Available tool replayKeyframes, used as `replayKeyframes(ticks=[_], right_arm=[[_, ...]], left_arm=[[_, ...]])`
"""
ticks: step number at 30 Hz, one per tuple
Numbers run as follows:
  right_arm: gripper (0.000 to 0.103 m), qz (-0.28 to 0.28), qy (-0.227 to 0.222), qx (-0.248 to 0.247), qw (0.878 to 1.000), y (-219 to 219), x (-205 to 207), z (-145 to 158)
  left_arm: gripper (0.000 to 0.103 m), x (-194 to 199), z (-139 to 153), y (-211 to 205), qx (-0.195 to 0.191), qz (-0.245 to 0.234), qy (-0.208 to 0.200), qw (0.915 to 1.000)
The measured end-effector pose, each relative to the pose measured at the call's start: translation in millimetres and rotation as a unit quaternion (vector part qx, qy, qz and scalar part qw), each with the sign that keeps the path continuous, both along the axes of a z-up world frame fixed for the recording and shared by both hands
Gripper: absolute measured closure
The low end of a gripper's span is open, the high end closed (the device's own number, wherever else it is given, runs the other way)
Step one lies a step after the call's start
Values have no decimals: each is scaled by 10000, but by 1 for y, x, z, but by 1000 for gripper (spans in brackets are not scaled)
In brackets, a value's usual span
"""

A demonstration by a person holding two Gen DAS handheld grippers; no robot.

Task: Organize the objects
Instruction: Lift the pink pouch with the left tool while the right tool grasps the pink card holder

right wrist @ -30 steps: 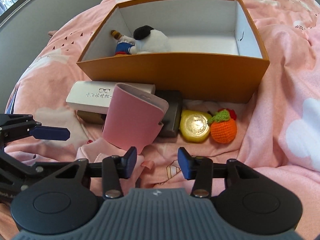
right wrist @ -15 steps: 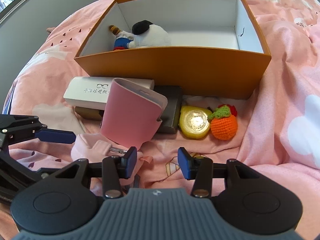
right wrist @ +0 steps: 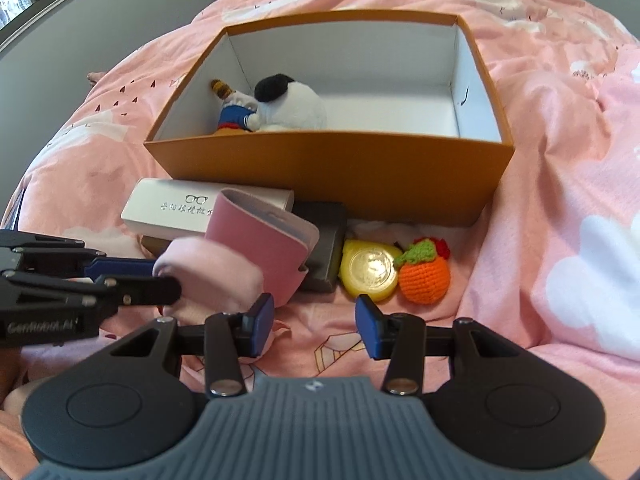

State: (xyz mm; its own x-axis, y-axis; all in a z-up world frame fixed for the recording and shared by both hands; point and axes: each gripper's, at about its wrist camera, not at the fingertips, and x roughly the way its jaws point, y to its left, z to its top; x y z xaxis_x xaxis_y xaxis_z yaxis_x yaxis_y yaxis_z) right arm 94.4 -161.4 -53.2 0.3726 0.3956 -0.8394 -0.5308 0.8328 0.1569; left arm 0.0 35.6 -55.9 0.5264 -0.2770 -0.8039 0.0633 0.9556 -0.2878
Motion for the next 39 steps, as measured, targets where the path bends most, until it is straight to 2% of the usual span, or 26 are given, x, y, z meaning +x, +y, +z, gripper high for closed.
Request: replayKeyframes(ticks=[6,10,13,14,17,20,24,26,27,29,31,36,39], right_arm=[[55,181,-71,46,9998,5,-2,3],[62,298,-80,98,9995,9,-2,2],[65,371,-63,124,9992,14,-1,-1],[65,388,-64,126,9991,15,0,-1],[66,442,19,166,9989,17,1,-4],[66,484,105,159,9986,19,2,-7],[65,409,184,193,9988,17,4,-9],[65,336,230,233,9989,14,6,-10],[65,296,252,259,9989,12,7,-10],[64,232,309,338,9987,8,10,-11],[60,152,355,425,9984,4,12,-11],[51,-115,299,652,9974,-9,17,-4],[47,-139,354,728,9966,-12,24,-5]], left_arm=[[81,0,-2,9,-90,196,2,9998],[78,0,-3,11,-150,148,13,9998],[59,-1,-4,11,-139,29,37,9999],[49,-2,-4,9,-138,-89,43,9999],[47,0,-7,2,-41,-256,113,9996],[46,3,-12,-7,341,-281,63,9990],[46,7,-17,-16,506,-436,8,9978],[55,7,-18,-19,515,-514,-24,9973],[56,6,-19,-20,538,-517,-37,9972],[68,6,-19,-21,577,-494,-38,9971],[72,4,-17,-19,503,-427,-50,9978],[77,-6,3,-6,362,-130,-226,9990],[77,-10,24,8,226,55,-471,9986]])
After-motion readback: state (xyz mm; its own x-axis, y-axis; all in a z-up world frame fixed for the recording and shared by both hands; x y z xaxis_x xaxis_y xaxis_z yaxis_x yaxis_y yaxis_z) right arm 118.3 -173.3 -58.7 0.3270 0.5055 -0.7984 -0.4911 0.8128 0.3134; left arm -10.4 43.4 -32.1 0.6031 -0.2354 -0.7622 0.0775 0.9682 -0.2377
